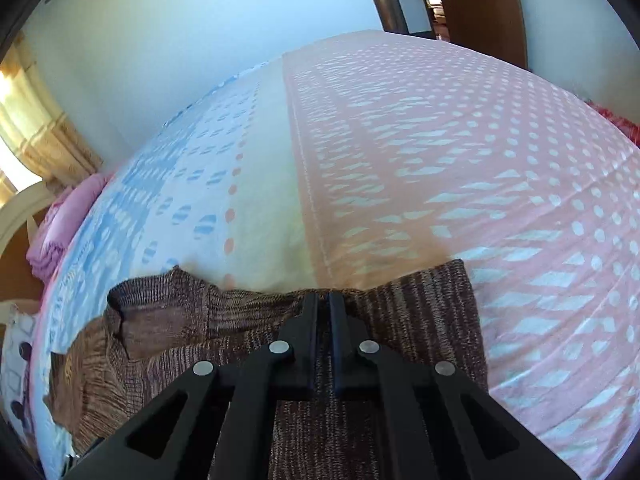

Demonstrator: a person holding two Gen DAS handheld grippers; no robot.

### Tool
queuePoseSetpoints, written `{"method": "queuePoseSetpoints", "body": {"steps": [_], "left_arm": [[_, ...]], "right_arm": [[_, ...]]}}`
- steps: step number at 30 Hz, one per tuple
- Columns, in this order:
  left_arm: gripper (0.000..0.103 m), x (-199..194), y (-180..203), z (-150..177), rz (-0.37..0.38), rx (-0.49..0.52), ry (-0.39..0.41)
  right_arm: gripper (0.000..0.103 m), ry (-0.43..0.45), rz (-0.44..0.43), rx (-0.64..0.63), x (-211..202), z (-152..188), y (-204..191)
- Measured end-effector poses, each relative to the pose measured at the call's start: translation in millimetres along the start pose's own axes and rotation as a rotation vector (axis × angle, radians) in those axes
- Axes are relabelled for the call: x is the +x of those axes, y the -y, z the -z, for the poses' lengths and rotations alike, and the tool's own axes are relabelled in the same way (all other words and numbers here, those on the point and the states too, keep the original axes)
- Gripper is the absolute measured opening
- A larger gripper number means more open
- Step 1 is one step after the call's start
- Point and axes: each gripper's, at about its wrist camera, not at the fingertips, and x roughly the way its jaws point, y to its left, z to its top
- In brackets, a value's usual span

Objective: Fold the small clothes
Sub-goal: 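Release the folded side with the right tool and lift away, then grasp the sweater's other side edge with the left tool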

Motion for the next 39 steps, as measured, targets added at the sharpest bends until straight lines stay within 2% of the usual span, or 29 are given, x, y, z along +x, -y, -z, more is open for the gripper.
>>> {"method": "queuePoseSetpoints", "body": {"steps": [2,3,4,6,10,12,14,15,17,19,20,21,22,23,26,29,31,32,33,35,36,37,39], "left_arm": [[0.103,0,0,0,0.002,-0.002,0.001],[0.103,0,0,0,0.003,-0.003,0.001],[0.103,0,-1,0,0.005,-0.004,0.001],[0.103,0,-1,0,0.005,-0.005,0.002],[0.103,1,-1,0,0.007,-0.001,0.001],[0.103,1,-1,-1,0.006,0.000,0.000],[0.103,1,-1,-1,0.008,-0.001,0.001],[0.103,1,-2,-1,0.015,-0.004,0.003],[0.103,-1,-6,0,0.042,-0.011,0.005],[0.103,-9,-16,3,0.099,-0.022,0.005],[0.103,-12,-20,5,0.112,-0.027,0.004],[0.103,-20,-30,8,0.106,-0.036,0.008],[0.103,-26,-39,9,0.079,-0.046,0.015],[0.103,-35,-57,12,0.032,-0.066,0.029],[0.103,-55,-113,14,-0.030,-0.165,0.078],[0.103,-84,-203,15,-0.174,-0.353,0.170],[0.103,-96,-253,17,-0.230,-0.470,0.213],[0.101,-101,-277,18,-0.231,-0.533,0.231],[0.094,-104,-308,21,-0.221,-0.620,0.243],[0.084,-102,-343,26,-0.205,-0.732,0.234],[0.083,-96,-360,29,-0.190,-0.781,0.216],[0.081,-90,-369,31,-0.178,-0.801,0.198],[0.065,-70,-381,35,-0.150,-0.822,0.134]], "right_arm": [[0.003,0.034,0.110,-0.010,-14,0,3],[0.004,0.063,0.139,-0.024,-22,2,4],[0.007,0.084,0.130,-0.030,-35,7,8],[0.007,0.067,0.091,-0.030,-51,18,12],[0.007,0.080,0.085,-0.079,-93,64,5],[0.007,0.049,0.105,-0.092,-99,84,0],[0.012,0.026,0.096,-0.098,-96,99,-1],[0.014,0.046,0.102,-0.116,-96,107,-1],[0.021,0.067,0.108,-0.135,-97,111,-4],[0.044,0.064,0.086,-0.155,-95,112,-8],[0.049,0.063,0.069,-0.176,-94,113,-11],[0.055,0.064,0.064,-0.192,-93,114,-15],[0.056,0.067,0.073,-0.210,-92,115,-18],[0.056,0.067,0.086,-0.222,-91,116,-21],[0.057,0.067,0.089,-0.226,-87,116,-22],[0.057,0.070,0.068,-0.210,-89,118,-18],[0.057,0.071,0.059,-0.202,-91,118,-16],[0.057,0.072,0.058,-0.201,-91,118,-16],[0.057,0.072,0.059,-0.202,-91,118,-16],[0.057,0.072,0.062,-0.204,-91,118,-15],[0.057,0.072,0.063,-0.205,-91,118,-16],[0.057,0.072,0.063,-0.205,-91,118,-16],[0.057,0.073,0.061,-0.203,-91,118,-16]]}}
